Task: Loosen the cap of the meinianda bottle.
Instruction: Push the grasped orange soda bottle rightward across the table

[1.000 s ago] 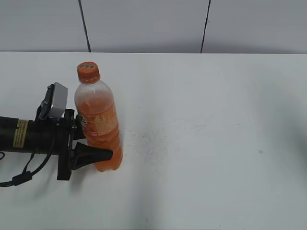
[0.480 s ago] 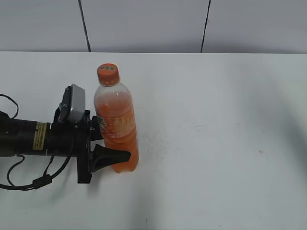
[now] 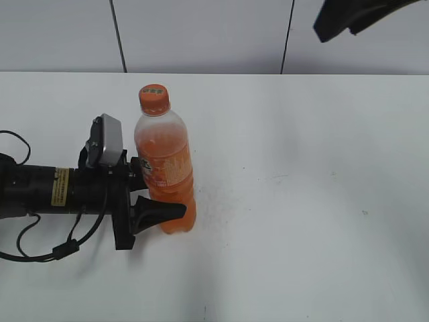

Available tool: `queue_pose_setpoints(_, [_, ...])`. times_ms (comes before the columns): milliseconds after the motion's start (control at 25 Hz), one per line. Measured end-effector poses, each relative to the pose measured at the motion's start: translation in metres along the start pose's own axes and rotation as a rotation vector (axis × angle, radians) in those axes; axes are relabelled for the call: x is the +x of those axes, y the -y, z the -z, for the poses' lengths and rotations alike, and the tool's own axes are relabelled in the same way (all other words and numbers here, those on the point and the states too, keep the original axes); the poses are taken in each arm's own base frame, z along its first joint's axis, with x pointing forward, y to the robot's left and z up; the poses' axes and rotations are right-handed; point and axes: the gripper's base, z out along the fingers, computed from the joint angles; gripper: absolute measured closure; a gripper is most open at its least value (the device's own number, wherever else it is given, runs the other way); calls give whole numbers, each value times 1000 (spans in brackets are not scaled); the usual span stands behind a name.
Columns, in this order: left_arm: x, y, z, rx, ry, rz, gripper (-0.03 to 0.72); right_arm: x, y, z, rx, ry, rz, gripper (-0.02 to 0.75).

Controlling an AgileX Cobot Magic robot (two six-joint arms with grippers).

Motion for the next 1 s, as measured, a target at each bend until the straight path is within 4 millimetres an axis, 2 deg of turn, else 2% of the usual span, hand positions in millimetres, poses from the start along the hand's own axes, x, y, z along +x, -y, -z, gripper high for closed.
queue_pose_setpoints(280, [-8,-11,-3,-18,15,-37,286,-30,-32,-16,-51,21,86,373])
queue_pose_setpoints(480, [-4,-9,-10,-9,-23,-41,286,-46,-48,-22,-72,45,125,373])
queue_pose_setpoints(640, [-2,-7,-19,14,8,-20,286,-50,-58,-26,-89,48,145,373])
queue_pose_setpoints(840, [-1,-6,-20,17,17,-9,286,-52,-64,-33,-123,34,143,373])
queue_pose_setpoints(1000, [-1,-7,-20,16,18,-8,286,-51,-84,-45,-151,7,195,373])
